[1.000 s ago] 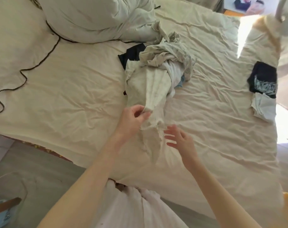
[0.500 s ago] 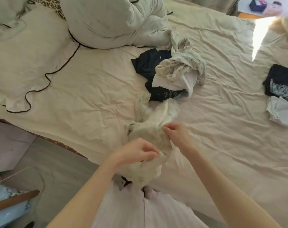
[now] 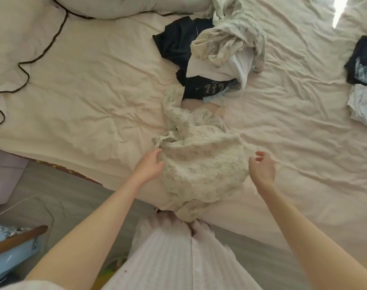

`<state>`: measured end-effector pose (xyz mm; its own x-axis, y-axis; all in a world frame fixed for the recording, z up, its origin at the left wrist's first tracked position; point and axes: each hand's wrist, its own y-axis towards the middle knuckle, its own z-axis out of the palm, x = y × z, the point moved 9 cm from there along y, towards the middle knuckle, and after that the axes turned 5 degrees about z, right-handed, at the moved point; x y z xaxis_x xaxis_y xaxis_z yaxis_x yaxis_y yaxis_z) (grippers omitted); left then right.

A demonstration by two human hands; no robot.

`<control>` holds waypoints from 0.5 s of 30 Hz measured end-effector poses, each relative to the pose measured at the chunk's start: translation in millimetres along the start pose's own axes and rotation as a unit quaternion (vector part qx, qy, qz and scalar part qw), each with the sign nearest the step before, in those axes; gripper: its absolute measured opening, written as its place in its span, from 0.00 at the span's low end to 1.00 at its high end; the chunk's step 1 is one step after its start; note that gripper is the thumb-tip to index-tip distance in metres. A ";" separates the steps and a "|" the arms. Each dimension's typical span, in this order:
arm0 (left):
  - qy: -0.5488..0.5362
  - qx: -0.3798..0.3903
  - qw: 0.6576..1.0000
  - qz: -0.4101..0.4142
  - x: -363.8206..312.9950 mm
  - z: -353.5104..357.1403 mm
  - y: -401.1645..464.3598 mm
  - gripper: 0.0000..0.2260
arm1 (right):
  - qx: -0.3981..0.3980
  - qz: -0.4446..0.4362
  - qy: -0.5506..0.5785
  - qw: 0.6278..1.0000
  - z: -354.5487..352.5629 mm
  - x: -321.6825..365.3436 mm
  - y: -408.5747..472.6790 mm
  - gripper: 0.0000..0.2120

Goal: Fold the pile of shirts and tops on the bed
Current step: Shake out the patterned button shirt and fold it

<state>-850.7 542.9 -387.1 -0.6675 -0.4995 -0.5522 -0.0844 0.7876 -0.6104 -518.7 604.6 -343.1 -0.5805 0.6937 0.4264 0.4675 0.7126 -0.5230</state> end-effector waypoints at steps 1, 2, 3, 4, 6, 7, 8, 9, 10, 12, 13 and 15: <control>0.006 -0.015 1.000 0.005 3.1 0.6 13.4 0.22 | 0.027 -0.030 -0.007 0.999 18.5 6.4 -5.5 0.17; 0.008 -0.034 0.999 0.012 5.5 0.4 27.9 0.22 | 0.053 -0.057 -0.010 0.997 36.6 12.6 -11.0 0.16; 0.005 -0.056 0.998 0.019 6.5 -1.6 43.6 0.21 | 0.080 -0.079 -0.012 0.994 54.3 19.9 -16.6 0.16; -0.001 -0.078 0.997 0.021 8.0 -3.7 58.8 0.19 | 0.105 -0.095 -0.018 0.990 71.2 26.4 -22.6 0.15; -0.026 -0.102 0.994 0.004 17.7 -6.6 88.3 0.18 | 0.144 -0.117 -0.023 0.982 98.8 34.2 -33.9 0.15; -0.055 -0.099 0.993 -0.008 24.6 -5.8 101.8 0.18 | 0.163 -0.126 -0.017 0.978 110.2 36.4 -37.6 0.14; -0.088 -0.085 0.992 -0.018 33.0 -1.7 113.4 0.18 | 0.179 -0.132 -0.008 0.975 120.0 38.9 -41.0 0.14; -0.108 -0.062 0.992 -0.020 39.9 4.7 120.5 0.18 | 0.194 -0.133 0.004 0.972 127.7 41.4 -43.6 0.13; -0.107 -0.030 0.994 -0.012 42.2 11.7 122.7 0.17 | 0.208 -0.126 0.021 0.970 134.7 41.6 -44.1 0.11; -0.009 0.038 0.999 0.014 38.9 27.5 115.5 0.16 | 0.238 -0.095 0.058 0.965 145.6 39.5 -45.9 0.08; 0.059 0.050 0.997 0.024 35.7 33.3 108.4 0.18 | 0.252 -0.071 0.077 0.962 149.6 38.2 -47.5 0.07; 0.148 0.011 0.988 0.042 25.1 36.2 87.9 0.19 | 0.274 -0.017 0.106 0.956 156.4 34.7 -49.9 0.08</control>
<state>-848.0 586.5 -475.2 -0.8589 -0.3025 -0.4132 -0.0055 0.8123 -0.5832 -666.5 576.7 -417.6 -0.4135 0.7184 0.5594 -0.0020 0.6137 -0.7895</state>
